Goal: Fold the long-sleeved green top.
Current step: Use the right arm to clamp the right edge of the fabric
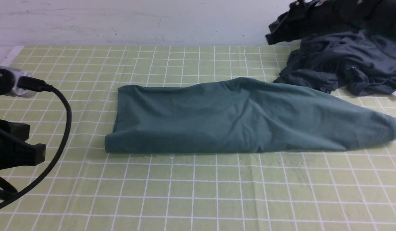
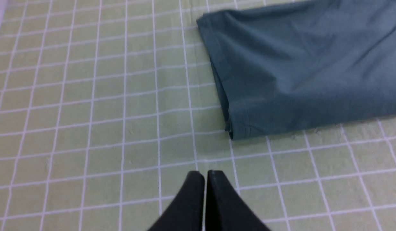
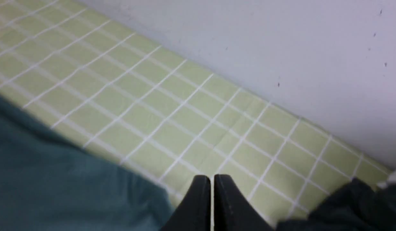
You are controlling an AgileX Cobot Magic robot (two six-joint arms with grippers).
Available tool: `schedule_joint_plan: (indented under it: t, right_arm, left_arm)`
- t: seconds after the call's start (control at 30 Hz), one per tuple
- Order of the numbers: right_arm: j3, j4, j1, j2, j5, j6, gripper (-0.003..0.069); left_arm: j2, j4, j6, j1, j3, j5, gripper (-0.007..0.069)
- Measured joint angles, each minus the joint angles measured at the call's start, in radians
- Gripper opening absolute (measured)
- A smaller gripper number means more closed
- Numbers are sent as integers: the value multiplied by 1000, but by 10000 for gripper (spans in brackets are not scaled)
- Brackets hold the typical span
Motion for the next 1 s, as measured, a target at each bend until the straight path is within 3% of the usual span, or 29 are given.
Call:
schedule_joint_plan:
  t: [0.07, 0.2, 0.27, 0.43, 0.6, 0.8, 0.9, 1.0]
  right_arm:
    - [-1, -101, -53, -50, 147, 113, 15]
    - [21, -296, -214, -77, 382, 465, 21]
    - [74, -333, -267, -68, 434, 540, 25]
    - [248, -348, -322, -47, 391, 571, 88]
    - [346, -391, -321, -40, 219, 591, 271]
    - [355, -579, -322, 36, 161, 782, 509]
    - [356, -622, -322, 89, 163, 850, 553]
    - [354, -625, -322, 124, 159, 876, 547]
  left_arm:
    - [-51, 0, 0, 0, 0, -2, 0]
    - [-150, 0, 4, 0, 0, -4, 0]
    - [-176, 0, 6, 0, 1, -4, 0]
    - [-203, 0, 6, 0, 46, -51, 0]
    - [-203, -4, 6, 0, 76, -95, 0]
    - [-203, -6, 6, 0, 80, -109, 0]
    - [-203, -6, 6, 0, 80, -109, 0]
    - [-203, -6, 6, 0, 80, -110, 0]
